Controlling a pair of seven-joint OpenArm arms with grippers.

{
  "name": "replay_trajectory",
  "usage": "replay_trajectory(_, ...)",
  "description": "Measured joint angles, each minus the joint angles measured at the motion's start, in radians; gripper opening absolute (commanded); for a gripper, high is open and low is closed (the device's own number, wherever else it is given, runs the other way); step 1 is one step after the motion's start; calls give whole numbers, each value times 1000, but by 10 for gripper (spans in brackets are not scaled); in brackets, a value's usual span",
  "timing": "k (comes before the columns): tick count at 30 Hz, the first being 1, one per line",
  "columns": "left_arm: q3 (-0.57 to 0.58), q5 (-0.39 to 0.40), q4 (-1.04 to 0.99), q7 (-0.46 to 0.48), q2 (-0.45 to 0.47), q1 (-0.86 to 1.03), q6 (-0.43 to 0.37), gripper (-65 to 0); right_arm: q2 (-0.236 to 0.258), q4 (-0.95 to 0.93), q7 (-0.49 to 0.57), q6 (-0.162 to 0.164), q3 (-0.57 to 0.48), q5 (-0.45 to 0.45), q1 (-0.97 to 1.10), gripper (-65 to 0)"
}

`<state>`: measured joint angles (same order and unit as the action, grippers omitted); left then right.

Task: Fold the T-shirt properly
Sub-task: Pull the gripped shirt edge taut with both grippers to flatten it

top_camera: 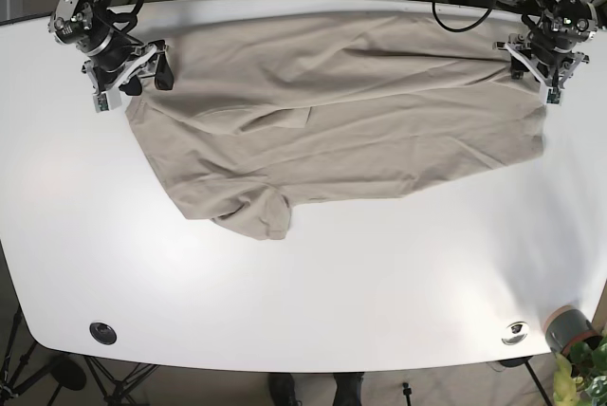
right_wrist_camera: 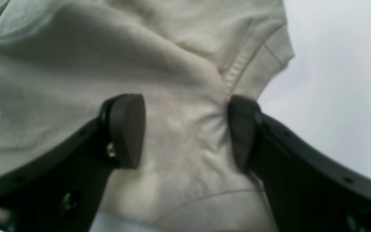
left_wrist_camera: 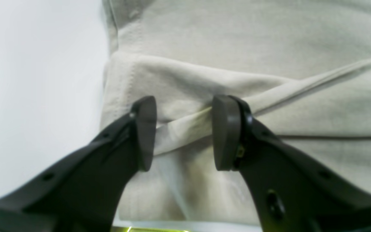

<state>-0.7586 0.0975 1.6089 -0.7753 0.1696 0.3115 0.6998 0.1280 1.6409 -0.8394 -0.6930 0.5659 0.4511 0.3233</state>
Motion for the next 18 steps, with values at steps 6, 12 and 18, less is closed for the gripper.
replay_trajectory(6,-2,11,1,10,2,19,-3,-393,0,15,1,-7,6,15,32,-265)
replay_trajectory(12,-60,5,4,-13,-6,4,1,-393,-4,63,-31,-7,6,-3,47,-265)
replay_trajectory(18,-116,-15,9,-42,-10,-85,1,-392,-8,183,-59,-4,2,-27,49,-265)
